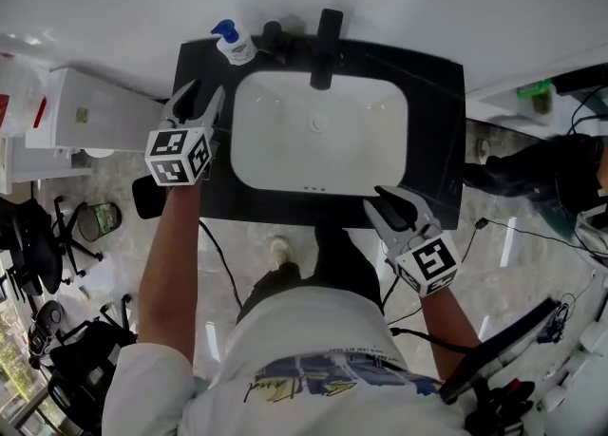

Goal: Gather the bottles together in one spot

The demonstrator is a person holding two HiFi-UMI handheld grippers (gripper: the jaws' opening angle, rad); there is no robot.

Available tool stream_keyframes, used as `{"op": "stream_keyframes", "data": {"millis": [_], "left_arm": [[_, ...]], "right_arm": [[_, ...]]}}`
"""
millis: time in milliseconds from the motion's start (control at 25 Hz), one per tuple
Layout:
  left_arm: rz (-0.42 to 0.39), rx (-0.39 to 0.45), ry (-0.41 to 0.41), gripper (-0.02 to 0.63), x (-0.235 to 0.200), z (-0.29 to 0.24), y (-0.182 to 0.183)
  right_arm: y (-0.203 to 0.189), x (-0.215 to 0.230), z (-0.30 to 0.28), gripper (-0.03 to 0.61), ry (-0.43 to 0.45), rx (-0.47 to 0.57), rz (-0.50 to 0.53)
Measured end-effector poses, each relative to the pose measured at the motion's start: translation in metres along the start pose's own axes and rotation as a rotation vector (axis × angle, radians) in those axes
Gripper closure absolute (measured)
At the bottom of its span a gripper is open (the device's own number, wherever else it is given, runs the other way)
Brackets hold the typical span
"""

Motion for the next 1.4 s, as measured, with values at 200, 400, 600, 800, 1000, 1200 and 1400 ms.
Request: {"op": "stream_keyframes", "data": {"millis": [200, 400, 600, 800, 1000, 1200, 1400], "left_arm": [[-0.055, -0.011, -0.114, 0.477, 0.029, 0.053, -0.013], [-0.103, -0.022, -0.176, 0.574, 0.049, 0.111, -0.024], [-0.114, -0.025, -0.265, 0.612, 0.076, 0.155, -0.03], [-0.069, -0.043, -0.389, 0.612, 0.108, 0.194, -0.038], [-0.043, -0.052, -0.496, 0.612, 0.139, 0.228, -0.044], [-0.047, -0.052, -0.567, 0.612, 0.154, 0.256, -0.042], [-0.078, -0.053, -0.605, 0.612, 0.164, 0.281, -0.042]], "right_arm": [[-0.003, -0.031, 0.005, 0.486, -0.015, -0.007, 0.032], [-0.003, -0.059, 0.01, 0.512, -0.047, 0.009, 0.06], [-0.001, -0.085, 0.021, 0.578, -0.08, 0.033, 0.08], [-0.002, -0.106, 0.029, 0.58, -0.108, 0.028, 0.08], [0.002, -0.123, 0.039, 0.58, -0.124, 0.041, 0.097], [0.01, -0.147, 0.047, 0.58, -0.125, 0.055, 0.118], [0.01, -0.17, 0.053, 0.58, -0.115, 0.062, 0.13]]}}
Point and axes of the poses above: the fingertips, and each gripper's own axes: z backward along the fingers, x to its right, y out of its top, the point moved 5 cm from there along z, backward along the fingers, and after that the axes turned 1 degree about y, right-handed, at the moved point
